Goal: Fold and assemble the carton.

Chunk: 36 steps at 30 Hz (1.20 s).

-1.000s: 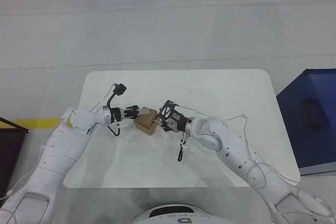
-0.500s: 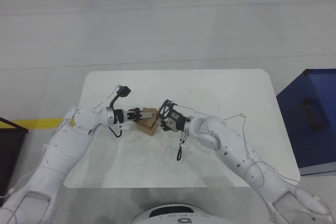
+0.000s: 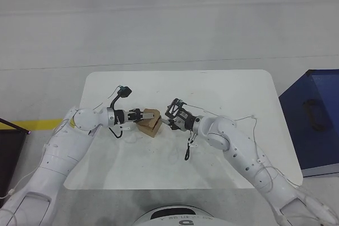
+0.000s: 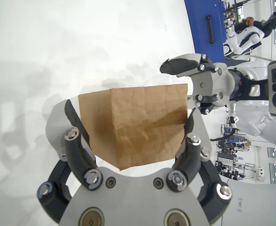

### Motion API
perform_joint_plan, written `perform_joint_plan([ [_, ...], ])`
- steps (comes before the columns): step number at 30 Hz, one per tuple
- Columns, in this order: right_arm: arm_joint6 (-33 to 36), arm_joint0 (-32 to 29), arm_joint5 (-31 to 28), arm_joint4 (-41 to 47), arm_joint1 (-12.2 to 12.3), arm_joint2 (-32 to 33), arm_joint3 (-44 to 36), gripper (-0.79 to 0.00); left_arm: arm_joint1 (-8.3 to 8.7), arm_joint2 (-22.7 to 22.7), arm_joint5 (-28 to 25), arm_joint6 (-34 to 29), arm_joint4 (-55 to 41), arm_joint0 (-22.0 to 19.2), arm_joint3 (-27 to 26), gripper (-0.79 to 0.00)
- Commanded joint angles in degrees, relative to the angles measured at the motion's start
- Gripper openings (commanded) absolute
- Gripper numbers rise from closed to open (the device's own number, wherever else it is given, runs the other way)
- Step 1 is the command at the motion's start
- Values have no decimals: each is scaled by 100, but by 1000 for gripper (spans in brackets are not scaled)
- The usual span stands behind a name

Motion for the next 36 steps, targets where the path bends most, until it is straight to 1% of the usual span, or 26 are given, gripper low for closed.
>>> perform_joint_plan([
  [1, -21, -268, -72, 41, 82, 286, -346, -299, 0, -3, -14, 7, -18, 3, 4, 0],
  [2, -20, -376, -98, 43, 112, 387, -514, -286, 0, -4, -16, 5, -28, 4, 10, 0],
  [5, 73, -592, -121, -59, 169, 541, -963, -283, -3, 1, -31, -8, -62, 4, 28, 0],
  [9, 195, -658, -66, -318, 174, 458, -1154, -277, -5, 11, -47, -24, -68, -9, 52, -9],
  [12, 186, -619, 1, -421, 148, 332, -1103, -283, -3, 4, -51, -19, -77, -6, 48, -9],
  [16, 135, -504, 68, -448, 103, 191, -994, -320, 1, 0, -49, -30, -72, 0, 43, 0],
  [22, 47, -249, 186, -546, 8, -89, -656, -351, 1, 13, -38, -50, -49, -4, 41, 0],
  [28, 48, 1, 258, -545, -95, -348, -368, -351, 0, 30, -23, -32, -19, 3, 16, 0],
  [36, 28, 179, 272, -512, -188, -528, -96, -354, -23, 128, 70, -65, -15, 3, 9, 0],
])
